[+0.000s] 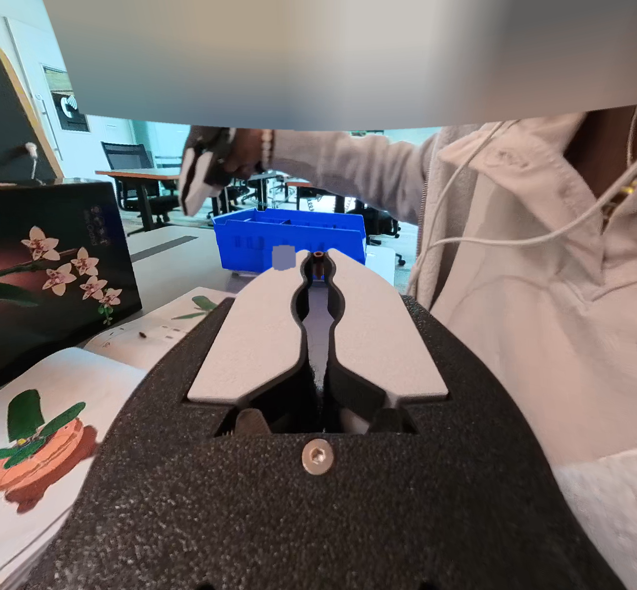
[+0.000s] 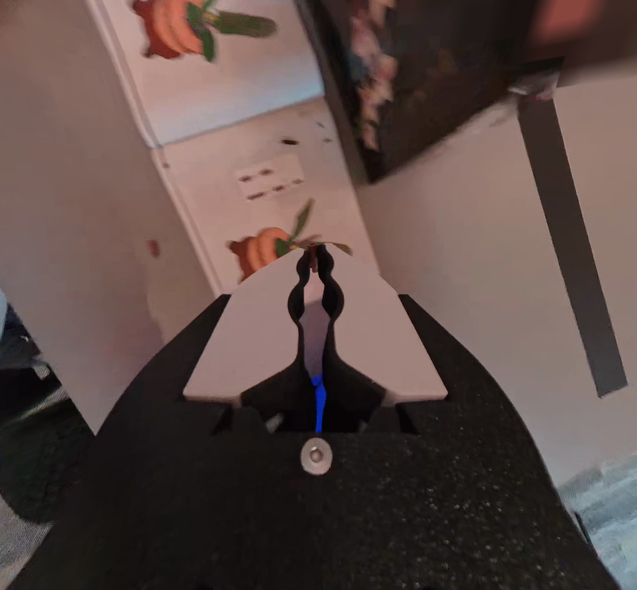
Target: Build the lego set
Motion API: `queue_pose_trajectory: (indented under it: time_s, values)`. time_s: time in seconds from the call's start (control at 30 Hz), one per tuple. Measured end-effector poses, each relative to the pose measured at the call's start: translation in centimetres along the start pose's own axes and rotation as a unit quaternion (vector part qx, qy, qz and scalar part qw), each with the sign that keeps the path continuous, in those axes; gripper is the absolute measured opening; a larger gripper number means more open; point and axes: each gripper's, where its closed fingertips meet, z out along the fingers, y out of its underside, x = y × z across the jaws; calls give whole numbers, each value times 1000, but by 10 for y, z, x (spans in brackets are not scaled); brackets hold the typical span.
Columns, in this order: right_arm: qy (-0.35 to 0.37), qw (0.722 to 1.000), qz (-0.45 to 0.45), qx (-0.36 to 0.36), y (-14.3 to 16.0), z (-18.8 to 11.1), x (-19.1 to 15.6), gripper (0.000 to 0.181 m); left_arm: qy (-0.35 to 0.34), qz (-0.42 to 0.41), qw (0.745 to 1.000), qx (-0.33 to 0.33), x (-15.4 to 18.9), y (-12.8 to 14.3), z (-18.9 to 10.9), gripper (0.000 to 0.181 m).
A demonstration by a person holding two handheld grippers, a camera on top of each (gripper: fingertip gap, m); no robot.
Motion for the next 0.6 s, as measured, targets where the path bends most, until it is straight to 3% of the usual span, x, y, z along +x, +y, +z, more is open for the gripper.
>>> queue_pose_trajectory:
  time_s: [0.1, 0.17, 0.23, 0.37, 0.47, 0.6]
  values:
    - [-10, 996, 6, 85, -15, 9, -78, 4, -2, -16, 1000, 0, -1, 6, -8, 4]
    - [-8, 990, 26, 137, -21, 20, -109, 4, 2, -17, 1000, 1, 1, 7, -10, 4]
    - [1, 979, 65, 194, -26, 32, -121, 4, 2, -8, 1000, -1, 3, 7, -10, 4]
    - [-49, 946, 130, 291, -42, 53, -144, 4, -24, -15, 1000, 5, -6, 5, -8, 4]
    - [-101, 905, 130, 392, -64, 46, -161, 4, -71, -57, 996, 22, -29, 4, -8, 4]
    - [-138, 873, 96, 457, -79, 35, -178, 4, -76, -118, 989, 52, -51, -3, -10, 4]
